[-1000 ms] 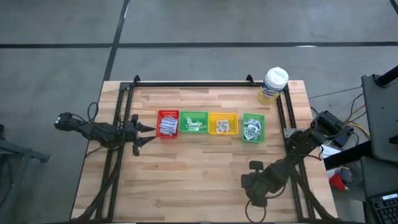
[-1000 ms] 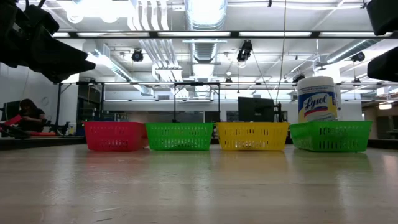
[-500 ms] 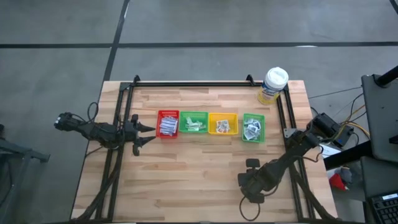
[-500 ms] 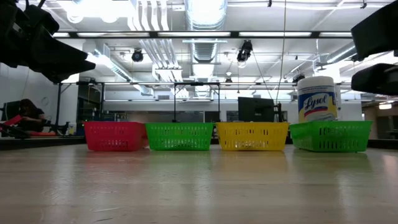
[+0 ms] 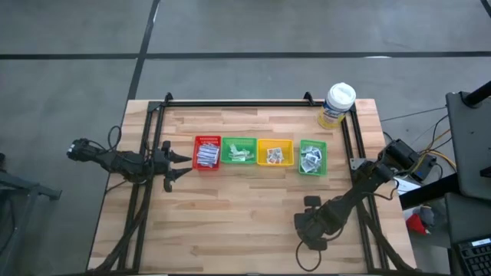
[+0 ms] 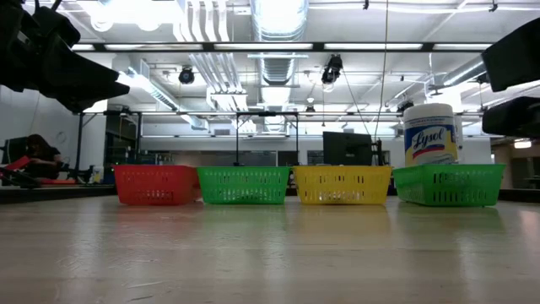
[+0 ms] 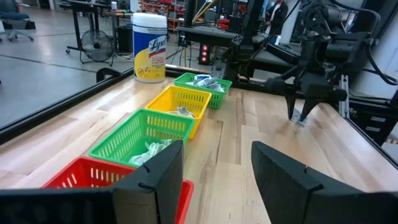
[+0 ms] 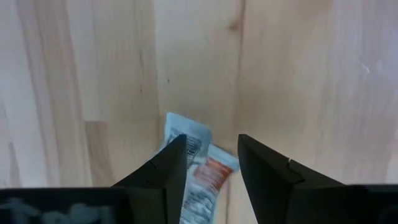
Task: Pick & Place First Aid Supplies
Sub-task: Put the orange ointment pack into the yellow bin
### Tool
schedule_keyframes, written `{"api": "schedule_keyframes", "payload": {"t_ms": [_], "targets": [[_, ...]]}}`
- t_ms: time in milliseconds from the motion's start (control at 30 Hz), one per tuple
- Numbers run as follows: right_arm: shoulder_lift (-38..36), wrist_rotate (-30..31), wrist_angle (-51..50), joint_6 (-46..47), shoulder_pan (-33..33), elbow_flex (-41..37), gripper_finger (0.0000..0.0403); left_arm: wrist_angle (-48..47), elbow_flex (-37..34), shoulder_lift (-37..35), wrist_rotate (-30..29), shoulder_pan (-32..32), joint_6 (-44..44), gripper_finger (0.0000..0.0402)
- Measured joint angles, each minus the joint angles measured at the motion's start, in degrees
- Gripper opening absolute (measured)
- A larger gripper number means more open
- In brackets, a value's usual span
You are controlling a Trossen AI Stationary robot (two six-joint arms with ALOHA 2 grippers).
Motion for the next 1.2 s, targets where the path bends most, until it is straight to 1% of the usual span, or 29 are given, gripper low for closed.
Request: {"api": "schedule_keyframes", "payload": {"t_ms": [167, 400, 767, 1000, 1200], "targets": [[0.00, -0.02, 3.34, 1.10, -0.01, -1.85, 0.0130, 0.01, 0.01, 0.00, 0.02, 0.00, 0.00, 0.0188], [-0.02, 0.05, 3.47, 1.11, -0.11, -2.12, 0.0113, 0.01, 0.01, -0.02, 0.01, 0.00, 0.00, 0.0188], [-0.02, 0.35, 3.29, 1.25, -0.60, -2.05, 0.0054, 0.00, 0.00, -0.02, 0.01, 0.01, 0.00, 0.0188], [-0.19, 0.36, 3.31, 1.17, -0.62, -0.43, 0.0012, 0.00, 0.02, -0.02, 0.01, 0.01, 0.00, 0.0188], [-0.33, 0.39, 2.62, 1.12, -0.80, 0.15, 0.0008, 0.02, 0.00, 0.00, 0.00, 0.02, 0.00, 0.0188]]}}
